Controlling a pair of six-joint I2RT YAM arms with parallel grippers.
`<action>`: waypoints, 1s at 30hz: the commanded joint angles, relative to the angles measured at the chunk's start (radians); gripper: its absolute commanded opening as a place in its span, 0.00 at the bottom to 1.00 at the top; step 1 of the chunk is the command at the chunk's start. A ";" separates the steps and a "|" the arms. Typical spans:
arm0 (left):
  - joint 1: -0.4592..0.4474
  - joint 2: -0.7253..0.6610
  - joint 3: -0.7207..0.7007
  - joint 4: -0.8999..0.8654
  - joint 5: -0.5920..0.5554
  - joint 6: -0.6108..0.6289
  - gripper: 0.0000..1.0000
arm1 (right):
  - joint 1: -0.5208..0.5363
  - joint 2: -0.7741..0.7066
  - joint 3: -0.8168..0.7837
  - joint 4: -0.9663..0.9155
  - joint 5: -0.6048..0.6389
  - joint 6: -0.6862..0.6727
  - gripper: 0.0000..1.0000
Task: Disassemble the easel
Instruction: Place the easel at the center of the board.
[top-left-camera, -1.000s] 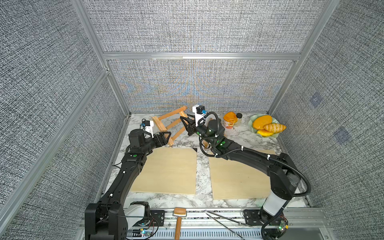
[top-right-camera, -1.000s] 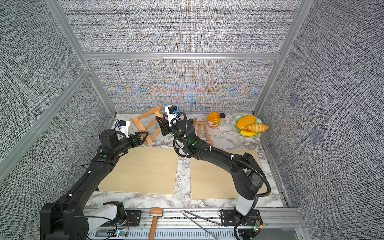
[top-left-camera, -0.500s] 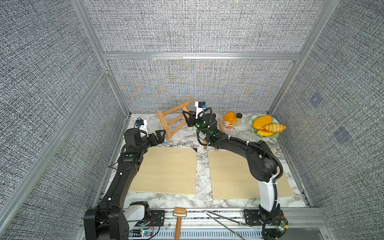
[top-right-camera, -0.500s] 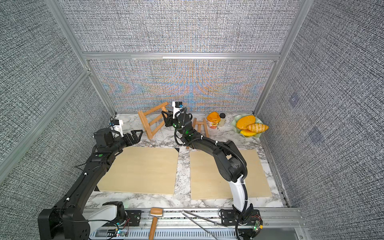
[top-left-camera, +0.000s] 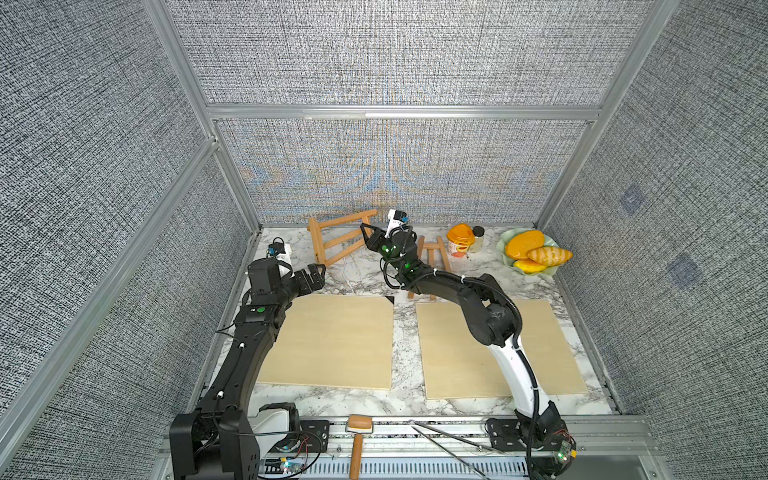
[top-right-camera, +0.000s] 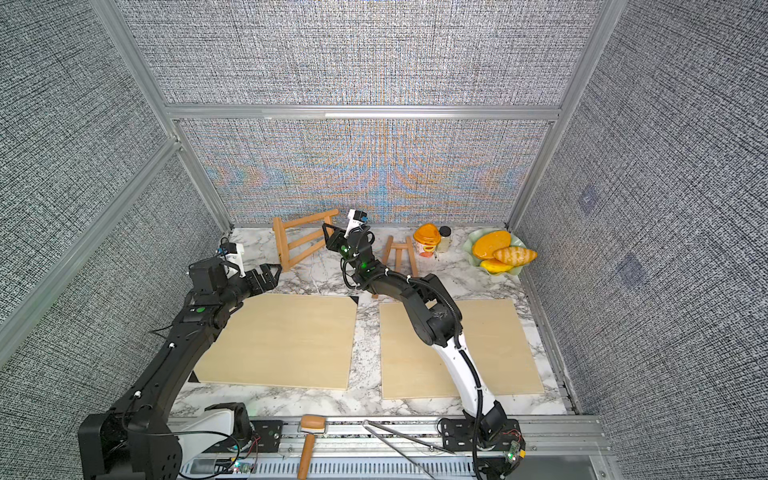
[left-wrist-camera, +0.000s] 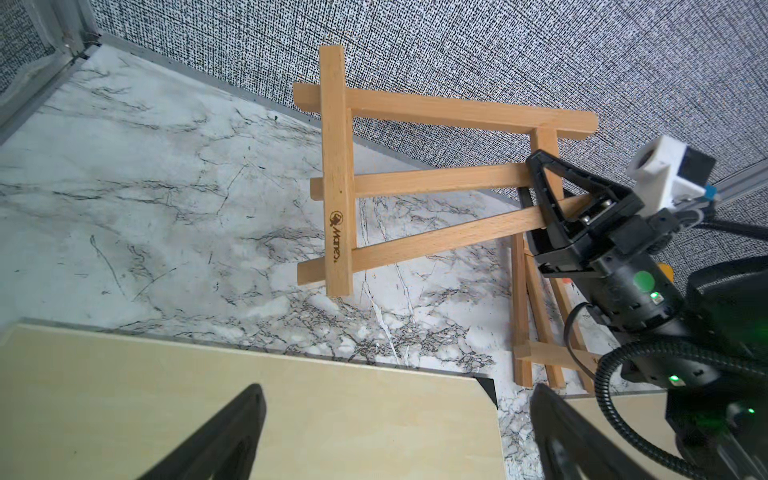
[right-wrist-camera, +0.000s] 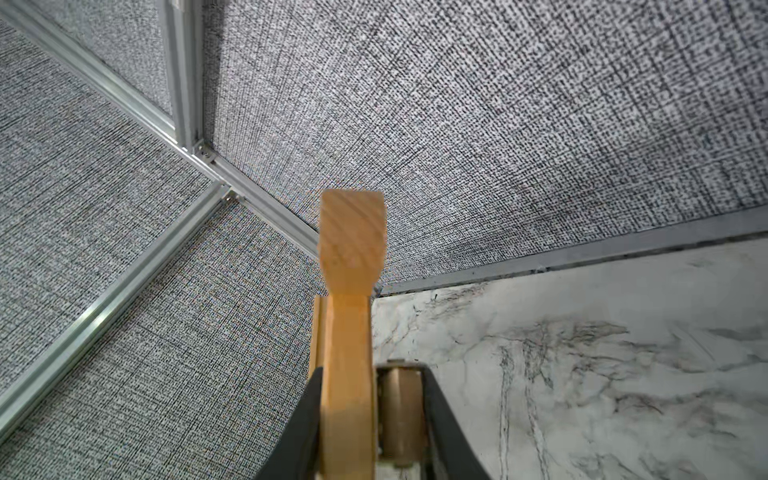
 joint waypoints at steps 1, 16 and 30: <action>0.004 -0.011 -0.005 -0.011 -0.017 0.016 0.99 | 0.001 0.014 0.017 0.060 0.076 0.138 0.00; 0.008 -0.005 -0.037 -0.001 0.009 0.016 0.99 | 0.024 0.065 -0.045 0.012 0.172 0.240 0.00; 0.008 -0.017 -0.054 -0.003 0.008 0.024 0.99 | 0.025 0.028 -0.059 -0.190 0.187 0.198 0.20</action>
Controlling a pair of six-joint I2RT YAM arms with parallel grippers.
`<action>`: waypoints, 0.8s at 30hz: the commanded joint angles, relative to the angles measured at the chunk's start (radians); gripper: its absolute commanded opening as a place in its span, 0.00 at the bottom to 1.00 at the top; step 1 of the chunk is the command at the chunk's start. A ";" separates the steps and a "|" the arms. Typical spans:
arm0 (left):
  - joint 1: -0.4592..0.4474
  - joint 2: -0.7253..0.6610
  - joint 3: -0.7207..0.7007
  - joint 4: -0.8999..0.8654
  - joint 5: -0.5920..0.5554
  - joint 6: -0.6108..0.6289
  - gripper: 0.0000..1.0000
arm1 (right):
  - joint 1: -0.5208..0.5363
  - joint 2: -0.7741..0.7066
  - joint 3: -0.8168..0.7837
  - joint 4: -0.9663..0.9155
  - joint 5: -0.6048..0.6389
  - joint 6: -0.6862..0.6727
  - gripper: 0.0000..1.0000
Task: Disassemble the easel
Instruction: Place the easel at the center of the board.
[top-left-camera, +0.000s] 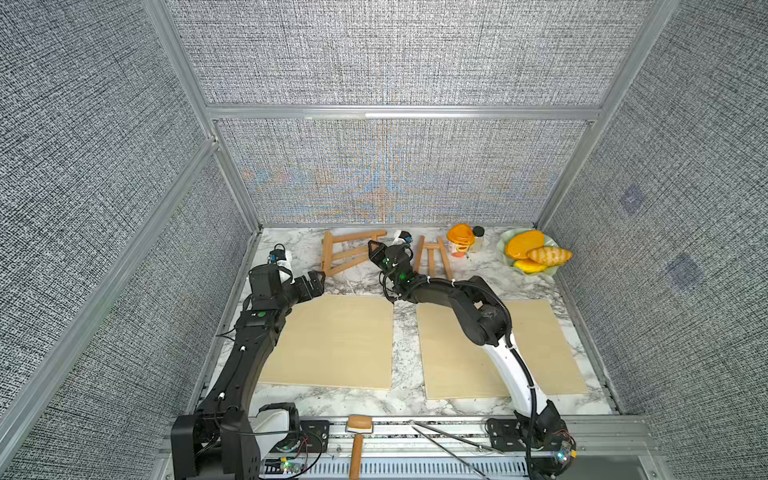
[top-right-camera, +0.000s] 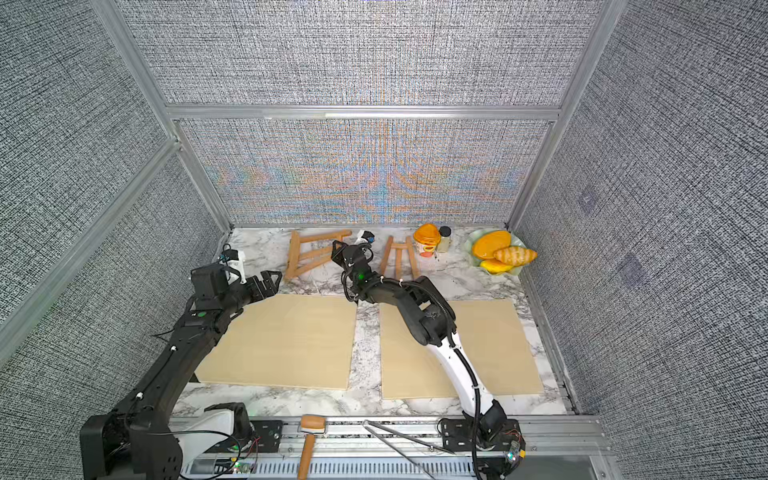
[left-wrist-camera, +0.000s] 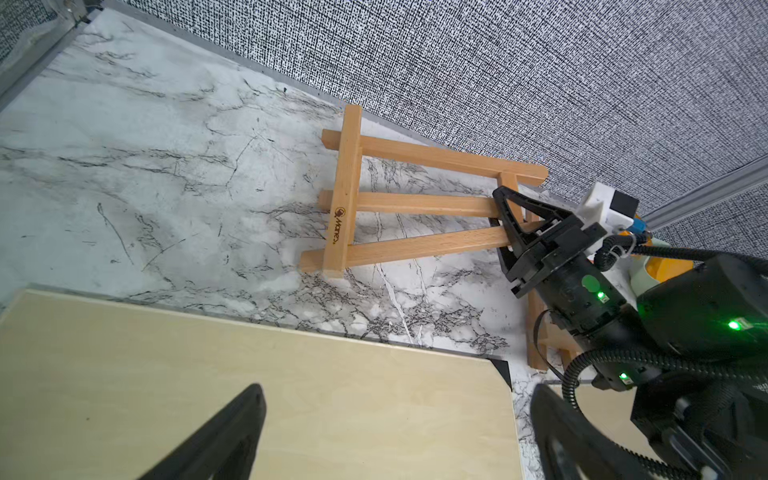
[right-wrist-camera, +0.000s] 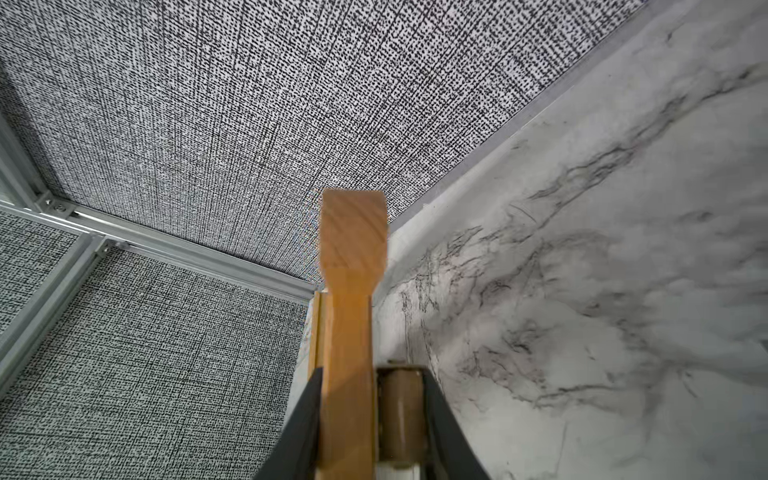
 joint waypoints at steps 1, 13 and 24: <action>0.000 -0.006 0.001 0.001 0.005 0.009 0.99 | 0.002 -0.029 0.002 -0.092 0.008 -0.013 0.22; 0.000 -0.041 -0.016 0.002 0.027 -0.012 0.99 | 0.011 -0.196 -0.075 -0.241 0.064 -0.210 0.57; 0.000 -0.109 -0.002 -0.055 0.024 -0.006 0.99 | -0.006 -0.164 -0.023 -0.376 -0.022 -0.214 0.60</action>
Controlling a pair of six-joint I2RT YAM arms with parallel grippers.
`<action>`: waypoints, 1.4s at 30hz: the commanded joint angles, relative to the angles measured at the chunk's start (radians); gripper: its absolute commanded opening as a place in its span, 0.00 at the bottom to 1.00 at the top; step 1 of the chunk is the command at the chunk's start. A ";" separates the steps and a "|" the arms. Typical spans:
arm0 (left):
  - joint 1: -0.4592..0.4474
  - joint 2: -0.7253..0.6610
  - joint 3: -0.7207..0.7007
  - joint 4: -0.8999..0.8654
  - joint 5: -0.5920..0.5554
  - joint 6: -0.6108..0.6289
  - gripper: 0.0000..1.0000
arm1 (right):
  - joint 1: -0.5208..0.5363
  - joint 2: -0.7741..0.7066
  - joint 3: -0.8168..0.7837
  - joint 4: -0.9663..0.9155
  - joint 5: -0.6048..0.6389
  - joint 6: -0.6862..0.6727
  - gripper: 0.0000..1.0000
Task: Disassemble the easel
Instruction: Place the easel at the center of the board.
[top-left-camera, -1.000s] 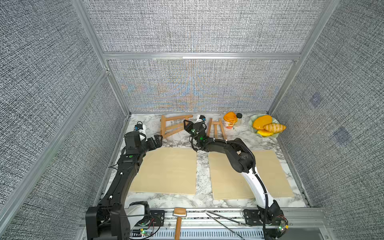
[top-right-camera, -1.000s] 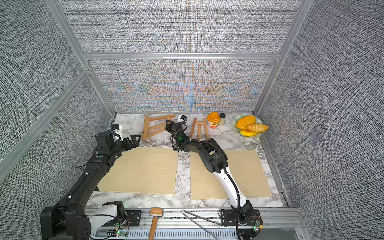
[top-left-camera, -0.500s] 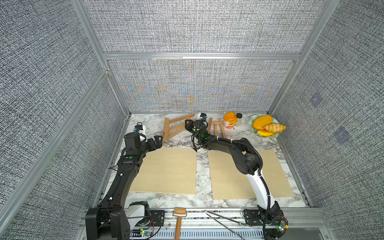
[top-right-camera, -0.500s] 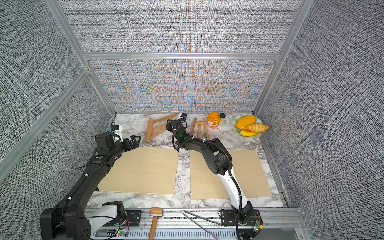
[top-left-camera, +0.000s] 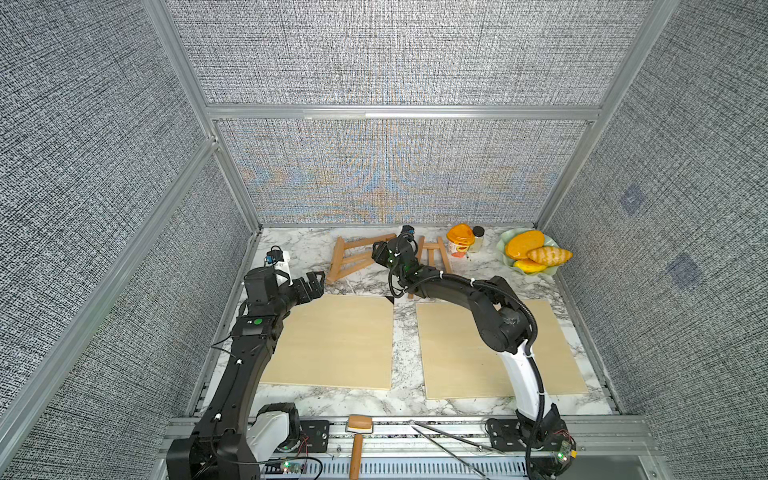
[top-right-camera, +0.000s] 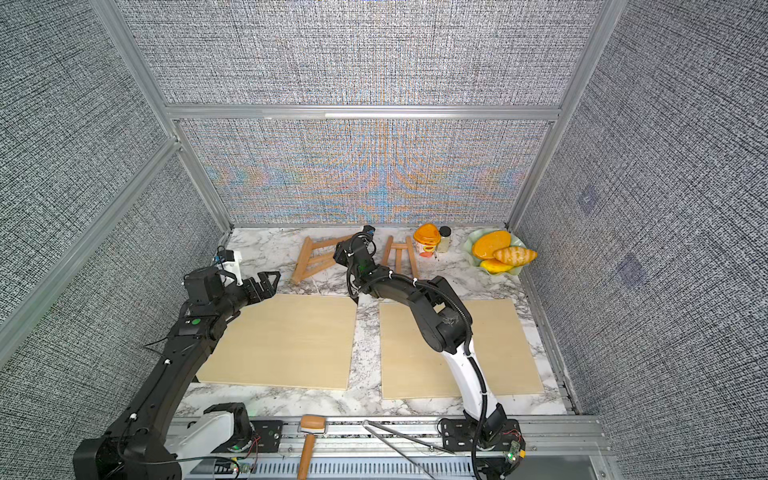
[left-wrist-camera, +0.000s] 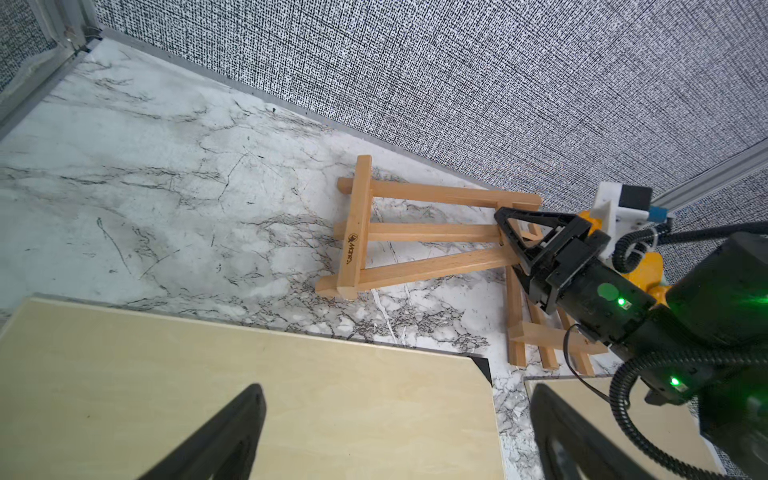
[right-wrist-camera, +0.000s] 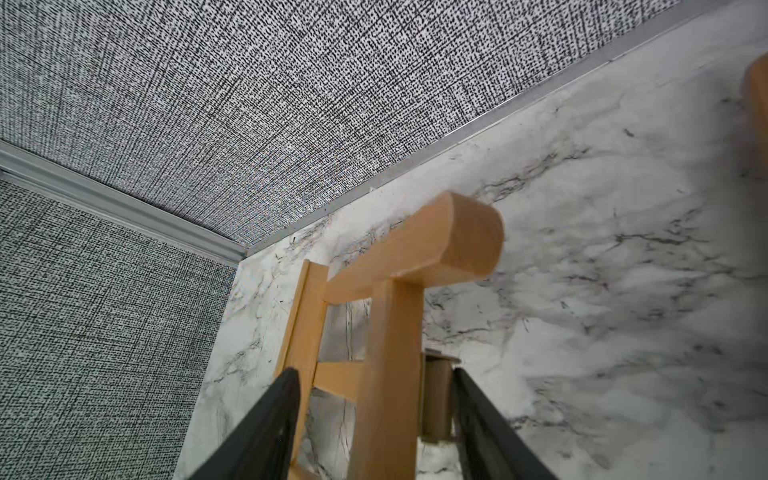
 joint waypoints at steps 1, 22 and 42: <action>0.000 -0.014 0.002 -0.017 0.005 0.000 0.99 | -0.005 0.040 0.068 -0.066 -0.075 -0.026 0.60; 0.000 -0.019 0.000 -0.029 0.038 -0.018 0.99 | -0.009 0.060 0.373 -0.591 -0.160 -0.337 0.87; 0.001 0.148 0.444 -0.223 -0.243 0.213 0.99 | -0.012 -0.583 -0.082 -0.591 0.158 -0.700 0.98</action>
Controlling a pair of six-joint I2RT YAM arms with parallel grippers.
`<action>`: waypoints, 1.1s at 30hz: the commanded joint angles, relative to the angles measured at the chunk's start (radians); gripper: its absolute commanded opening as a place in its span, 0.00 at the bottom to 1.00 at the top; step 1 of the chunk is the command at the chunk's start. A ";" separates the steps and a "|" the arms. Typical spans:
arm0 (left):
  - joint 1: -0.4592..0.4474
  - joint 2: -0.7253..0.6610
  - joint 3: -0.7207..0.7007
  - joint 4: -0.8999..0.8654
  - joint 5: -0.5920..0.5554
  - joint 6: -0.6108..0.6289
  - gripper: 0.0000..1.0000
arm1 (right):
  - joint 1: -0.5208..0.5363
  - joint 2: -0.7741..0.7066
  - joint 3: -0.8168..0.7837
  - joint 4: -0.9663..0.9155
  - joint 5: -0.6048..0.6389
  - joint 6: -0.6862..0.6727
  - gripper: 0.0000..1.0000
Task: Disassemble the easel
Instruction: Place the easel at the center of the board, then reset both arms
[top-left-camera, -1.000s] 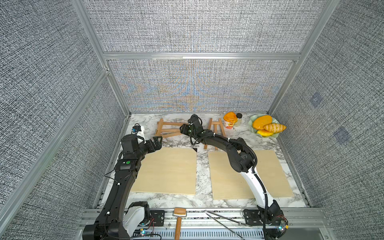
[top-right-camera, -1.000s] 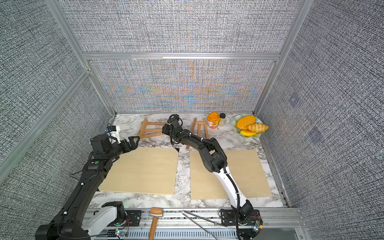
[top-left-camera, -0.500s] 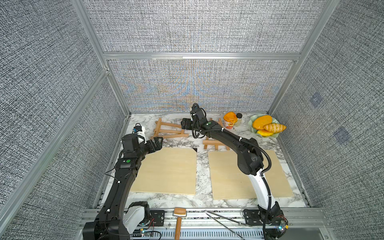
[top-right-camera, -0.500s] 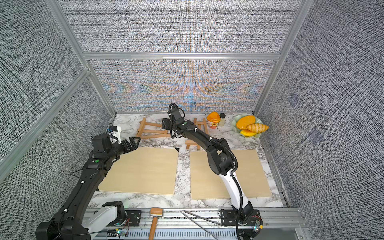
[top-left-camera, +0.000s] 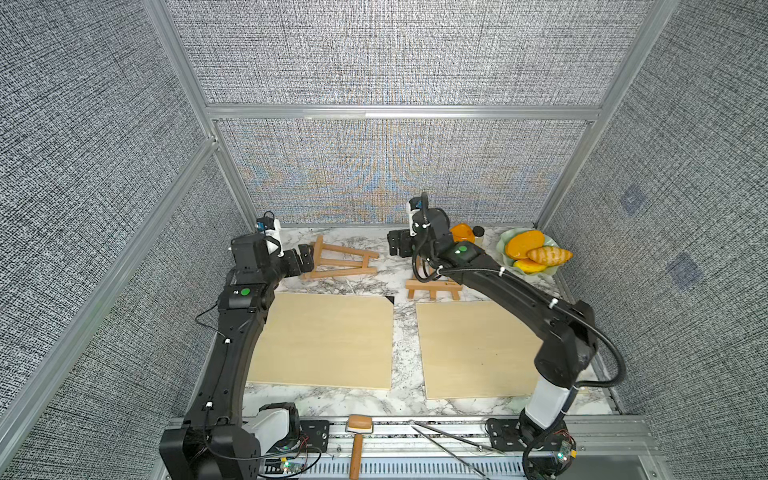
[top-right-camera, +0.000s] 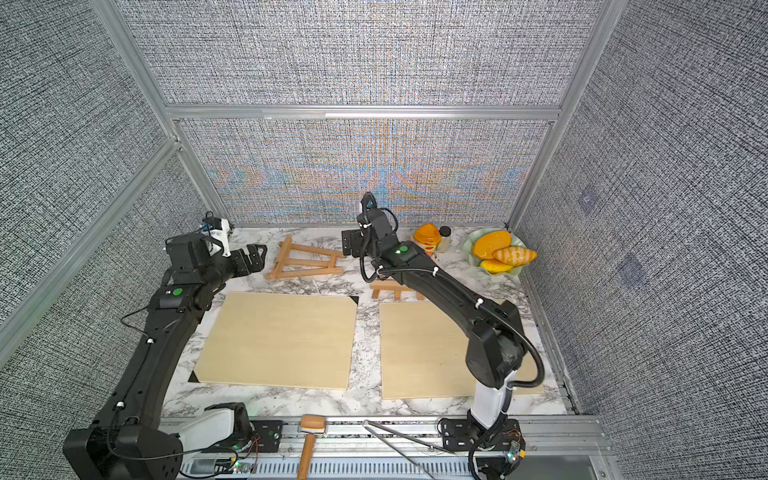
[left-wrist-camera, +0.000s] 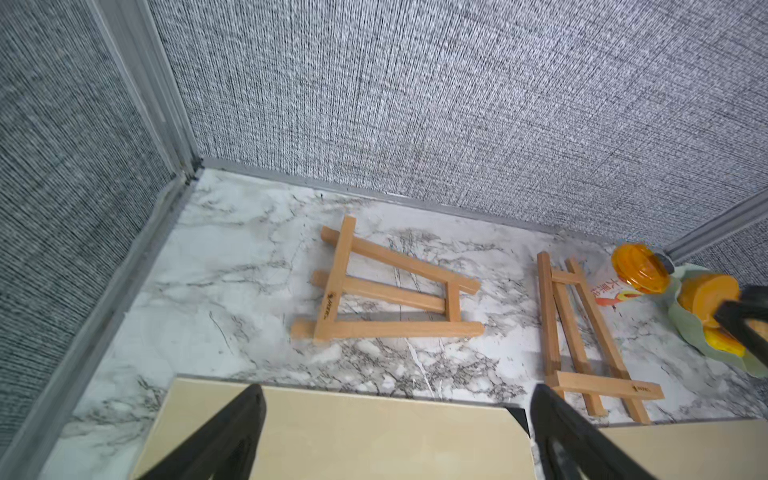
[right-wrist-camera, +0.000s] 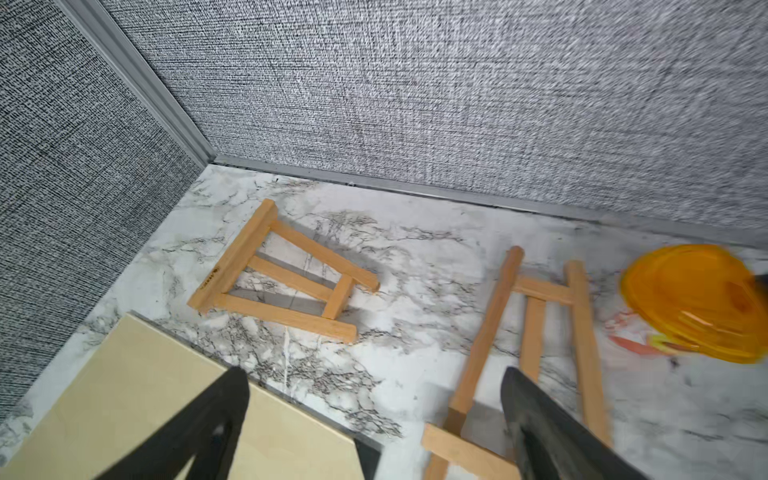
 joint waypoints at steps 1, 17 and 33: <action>0.001 0.014 0.052 0.011 -0.101 0.061 0.99 | -0.012 -0.105 -0.089 0.014 0.145 -0.119 0.99; 0.000 -0.315 -0.627 0.817 -0.383 0.191 0.99 | -0.254 -0.678 -1.025 0.448 0.359 -0.162 0.99; 0.001 -0.130 -1.000 1.229 -0.529 0.143 0.99 | -0.487 -0.664 -1.409 1.000 0.319 -0.249 0.99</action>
